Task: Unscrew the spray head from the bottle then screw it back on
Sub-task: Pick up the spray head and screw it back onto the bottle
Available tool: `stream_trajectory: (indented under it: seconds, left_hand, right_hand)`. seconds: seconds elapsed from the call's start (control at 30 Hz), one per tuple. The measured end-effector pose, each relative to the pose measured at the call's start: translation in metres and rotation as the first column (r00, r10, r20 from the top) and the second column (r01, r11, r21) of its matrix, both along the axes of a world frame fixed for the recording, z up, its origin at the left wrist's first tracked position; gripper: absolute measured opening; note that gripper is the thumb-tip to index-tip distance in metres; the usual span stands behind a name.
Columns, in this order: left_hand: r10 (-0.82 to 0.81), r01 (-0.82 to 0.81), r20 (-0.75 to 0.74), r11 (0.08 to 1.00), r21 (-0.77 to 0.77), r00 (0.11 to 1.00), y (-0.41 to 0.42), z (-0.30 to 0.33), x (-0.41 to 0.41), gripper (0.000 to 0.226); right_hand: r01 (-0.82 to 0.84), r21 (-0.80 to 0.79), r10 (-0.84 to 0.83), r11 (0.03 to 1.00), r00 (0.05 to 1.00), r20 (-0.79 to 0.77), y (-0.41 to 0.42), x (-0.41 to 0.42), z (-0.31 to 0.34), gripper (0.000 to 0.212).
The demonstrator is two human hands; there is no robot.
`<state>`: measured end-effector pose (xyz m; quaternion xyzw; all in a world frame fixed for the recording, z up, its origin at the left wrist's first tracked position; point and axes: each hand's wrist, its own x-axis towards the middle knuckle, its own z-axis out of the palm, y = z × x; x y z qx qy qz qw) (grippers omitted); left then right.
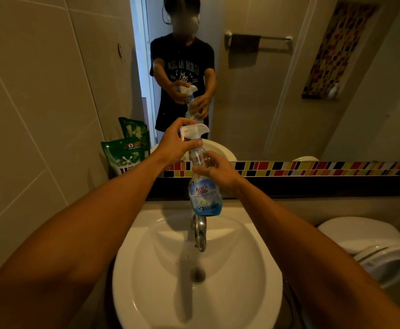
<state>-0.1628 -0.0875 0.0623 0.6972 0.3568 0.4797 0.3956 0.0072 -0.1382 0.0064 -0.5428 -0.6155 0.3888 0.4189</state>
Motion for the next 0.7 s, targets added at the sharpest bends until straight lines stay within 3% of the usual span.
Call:
stream_trajectory:
  seconds: [0.27, 0.7]
  left_hand:
    - [-0.091, 0.090, -0.009, 0.995, -0.051, 0.996, 0.006, 0.001, -0.009, 0.054]
    - [-0.100, 0.101, 0.012, 0.993, -0.053, 0.995, 0.020, 0.001, -0.016, 0.052]
  right_hand:
    - [-0.003, -0.028, 0.002, 1.000, 1.000, -0.027, -0.004, -0.003, 0.005, 0.047]
    - [0.010, -0.051, -0.013, 0.999, 0.999, -0.046, -0.004, -0.018, 0.016, 0.048]
